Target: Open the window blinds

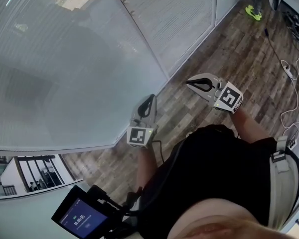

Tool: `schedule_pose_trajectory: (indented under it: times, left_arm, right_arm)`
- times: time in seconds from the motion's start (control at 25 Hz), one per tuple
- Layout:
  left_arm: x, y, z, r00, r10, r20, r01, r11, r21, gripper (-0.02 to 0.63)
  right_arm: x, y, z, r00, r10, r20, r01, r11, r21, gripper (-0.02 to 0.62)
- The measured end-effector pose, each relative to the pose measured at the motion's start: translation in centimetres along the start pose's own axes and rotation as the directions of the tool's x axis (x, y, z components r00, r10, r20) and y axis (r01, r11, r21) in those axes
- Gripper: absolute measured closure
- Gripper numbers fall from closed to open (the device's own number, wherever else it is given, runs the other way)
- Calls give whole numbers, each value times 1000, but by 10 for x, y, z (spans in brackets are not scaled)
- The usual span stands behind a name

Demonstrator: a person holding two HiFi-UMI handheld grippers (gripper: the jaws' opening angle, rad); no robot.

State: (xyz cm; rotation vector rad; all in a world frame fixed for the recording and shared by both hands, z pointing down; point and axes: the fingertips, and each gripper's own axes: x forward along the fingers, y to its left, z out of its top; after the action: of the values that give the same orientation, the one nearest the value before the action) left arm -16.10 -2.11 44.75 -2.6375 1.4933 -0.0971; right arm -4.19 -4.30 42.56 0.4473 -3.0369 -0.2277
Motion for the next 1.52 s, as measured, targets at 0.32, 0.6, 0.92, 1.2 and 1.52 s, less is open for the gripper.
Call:
schedule_pose_trajectory:
  times: [0.32, 0.6, 0.92, 1.2, 1.52]
  left_arm:
    - [-3, -8, 4, 998, -47, -36, 46, 998, -32, 603]
    - [-8, -6, 0, 999, -36, -29, 35, 998, -55, 603]
    - [1, 8, -7, 999, 10, -36, -11, 1000, -21, 603]
    - [36, 40, -25, 993, 102, -56, -107, 990, -87, 603]
    - [87, 66, -24, 975, 193, -110, -200, 978, -59, 603]
  right_arm:
    - [8, 8, -3, 1000, -2, -2, 2, 1000, -24, 589]
    - [10, 8, 7, 1000, 14, -7, -14, 998, -63, 590]
    - [14, -18, 0, 1000, 16, -9, -17, 999, -34, 589]
    - [51, -72, -11, 996, 92, 17, -92, 996, 1, 589]
    - [78, -130, -22, 979, 200, 32, -198, 979, -50, 589]
